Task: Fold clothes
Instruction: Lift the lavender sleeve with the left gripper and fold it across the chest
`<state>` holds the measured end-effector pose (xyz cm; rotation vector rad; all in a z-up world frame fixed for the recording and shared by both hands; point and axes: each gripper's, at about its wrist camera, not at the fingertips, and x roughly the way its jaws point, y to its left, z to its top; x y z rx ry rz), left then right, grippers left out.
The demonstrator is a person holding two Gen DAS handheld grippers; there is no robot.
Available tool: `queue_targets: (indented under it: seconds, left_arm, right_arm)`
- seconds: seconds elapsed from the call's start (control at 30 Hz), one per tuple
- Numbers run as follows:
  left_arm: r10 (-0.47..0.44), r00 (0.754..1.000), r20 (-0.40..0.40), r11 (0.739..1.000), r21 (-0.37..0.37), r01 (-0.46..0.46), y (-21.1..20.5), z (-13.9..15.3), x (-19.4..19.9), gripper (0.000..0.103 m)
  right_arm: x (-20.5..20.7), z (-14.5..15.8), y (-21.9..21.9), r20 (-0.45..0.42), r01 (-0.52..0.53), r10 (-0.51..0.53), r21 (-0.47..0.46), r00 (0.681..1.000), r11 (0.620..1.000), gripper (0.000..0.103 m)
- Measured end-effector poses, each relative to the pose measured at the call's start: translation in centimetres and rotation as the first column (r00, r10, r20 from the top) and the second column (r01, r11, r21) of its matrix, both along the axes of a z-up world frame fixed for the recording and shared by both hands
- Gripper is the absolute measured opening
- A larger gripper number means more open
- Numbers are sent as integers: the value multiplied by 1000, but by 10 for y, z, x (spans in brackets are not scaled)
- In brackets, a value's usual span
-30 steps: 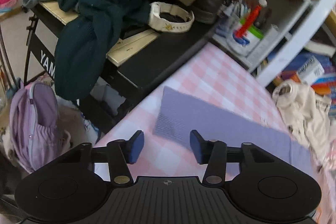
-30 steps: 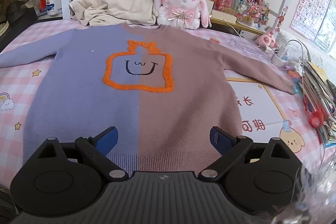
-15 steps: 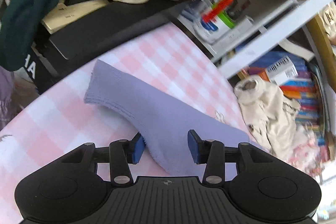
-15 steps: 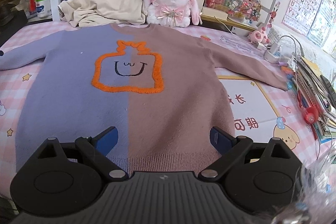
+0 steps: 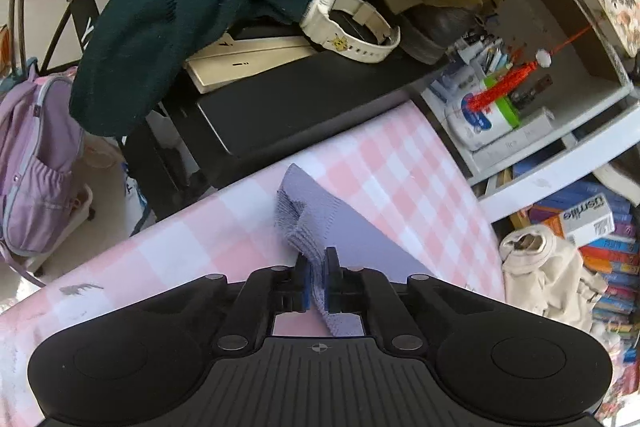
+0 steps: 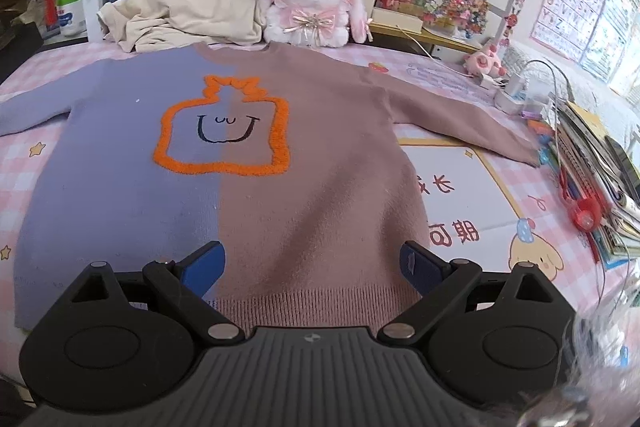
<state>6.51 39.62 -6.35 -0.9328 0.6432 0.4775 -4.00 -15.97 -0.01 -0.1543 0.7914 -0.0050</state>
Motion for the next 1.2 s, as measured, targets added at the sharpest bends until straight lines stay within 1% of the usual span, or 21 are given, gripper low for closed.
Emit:
queue_targets:
  seconds: [0.07, 0.13, 0.2, 0.3, 0.37, 0.43, 0.53, 0.63, 0.77, 0.9, 1.03, 1.2]
  left_arm:
    - [-39, 999, 6, 997, 59, 39, -11, 13, 2, 3]
    - [-112, 993, 26, 982, 157, 106, -35, 35, 7, 3]
    - [-190, 981, 46, 953, 248, 173, -64, 56, 14, 3]
    - [-297, 951, 79, 906, 337, 255, -118, 84, 25, 3]
    - [-353, 931, 92, 885, 355, 300, -156, 97, 37, 3]
    - [-408, 907, 104, 861, 374, 344, -194, 110, 50, 4]
    - [-484, 867, 120, 823, 400, 404, -250, 126, 68, 4]
    - [-537, 836, 114, 789, 420, 449, -306, 127, 85, 4]
    - [-595, 800, 76, 737, 450, 505, -366, 131, 105, 4]
    - [-634, 772, 30, 696, 457, 554, -412, 130, 124, 4]
    - [-667, 744, -37, 650, 460, 605, -445, 119, 145, 4]
    - [-675, 731, -105, 618, 461, 637, -470, 101, 156, 4]
  right_arm:
    - [3, -1, -5, -4, -10, 10, 7, 1000, 1000, 95]
    - [7, -3, -12, -4, -19, 19, 15, 1000, 1000, 95]
    - [13, -4, -23, 2, -32, 32, 29, 999, 999, 95]
    - [24, -6, -39, 8, -65, 64, 52, 998, 997, 95]
    - [31, -7, -51, 4, -92, 92, 78, 996, 993, 95]
    - [39, -7, -62, 1, -147, 148, 100, 989, 984, 95]
    - [47, -7, -74, -8, -232, 234, 107, 972, 967, 95]
    - [54, -10, -87, -17, -305, 309, 103, 951, 947, 94]
    - [60, -13, -104, -27, -360, 365, 110, 931, 926, 94]
    - [64, -15, -120, -35, -382, 389, 126, 921, 915, 94]
    - [68, -16, -135, -40, -375, 383, 130, 923, 918, 94]
    - [70, -18, -150, -51, -362, 372, 140, 927, 922, 94]
